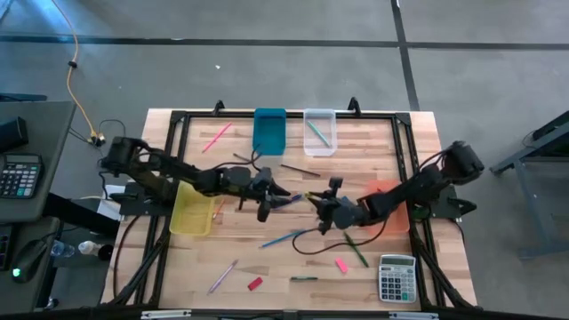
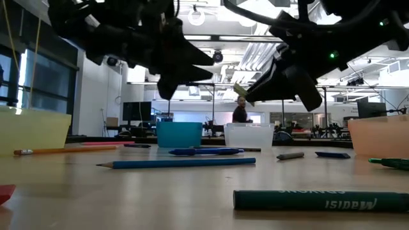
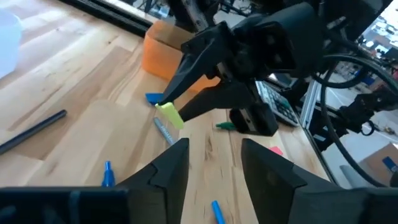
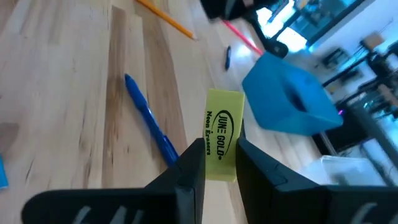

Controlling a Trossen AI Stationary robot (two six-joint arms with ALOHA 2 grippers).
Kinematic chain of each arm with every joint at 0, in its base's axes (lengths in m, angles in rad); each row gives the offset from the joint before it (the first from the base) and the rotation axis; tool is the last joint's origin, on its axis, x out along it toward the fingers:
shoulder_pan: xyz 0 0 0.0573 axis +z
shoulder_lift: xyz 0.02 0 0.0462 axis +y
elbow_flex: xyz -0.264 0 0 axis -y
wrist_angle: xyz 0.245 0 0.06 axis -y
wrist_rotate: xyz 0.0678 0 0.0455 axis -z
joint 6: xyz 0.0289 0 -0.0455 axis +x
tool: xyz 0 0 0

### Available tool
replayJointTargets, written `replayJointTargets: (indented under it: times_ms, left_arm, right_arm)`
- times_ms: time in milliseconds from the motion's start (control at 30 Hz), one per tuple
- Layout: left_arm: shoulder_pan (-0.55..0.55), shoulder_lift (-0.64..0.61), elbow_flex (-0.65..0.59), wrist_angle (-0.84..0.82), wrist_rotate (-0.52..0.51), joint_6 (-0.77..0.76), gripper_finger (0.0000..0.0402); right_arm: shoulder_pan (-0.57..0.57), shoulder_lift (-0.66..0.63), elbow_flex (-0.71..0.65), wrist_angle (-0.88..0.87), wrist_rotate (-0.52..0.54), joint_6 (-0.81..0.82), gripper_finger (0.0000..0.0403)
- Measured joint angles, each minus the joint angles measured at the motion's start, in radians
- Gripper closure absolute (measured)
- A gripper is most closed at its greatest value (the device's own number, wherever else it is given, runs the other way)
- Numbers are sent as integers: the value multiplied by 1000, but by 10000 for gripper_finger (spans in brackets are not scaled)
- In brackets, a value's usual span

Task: Sort crayons/erasers/pens/pencils in bins
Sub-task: Put the yellow eraser into the yellow bin

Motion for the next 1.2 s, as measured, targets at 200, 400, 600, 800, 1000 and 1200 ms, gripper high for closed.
replayJointTargets:
  times_ms: [200, 400, 600, 800, 1000, 1200]
  left_arm:
    - [-4, 64, 54, 0, -1, -1, 256]
    - [-5, 105, 97, 2, 16, -2, 254]
    - [-9, 136, 130, 1, 17, -1, 254]
    - [-7, 172, 156, 0, 16, -1, 260]
    - [-7, 184, 163, -1, 11, 4, 291]
    - [-5, 185, 163, -2, -18, 36, 344]
  right_arm:
    - [28, 31, 0, 81, 24, -82, 343]
    - [38, 30, 0, 131, 26, -125, 343]
    - [38, 30, 0, 145, 25, -134, 343]
    - [38, 30, 0, 148, 25, -134, 343]
    - [38, 29, 0, 147, 25, -134, 343]
    - [46, 29, 0, 150, 27, -153, 336]
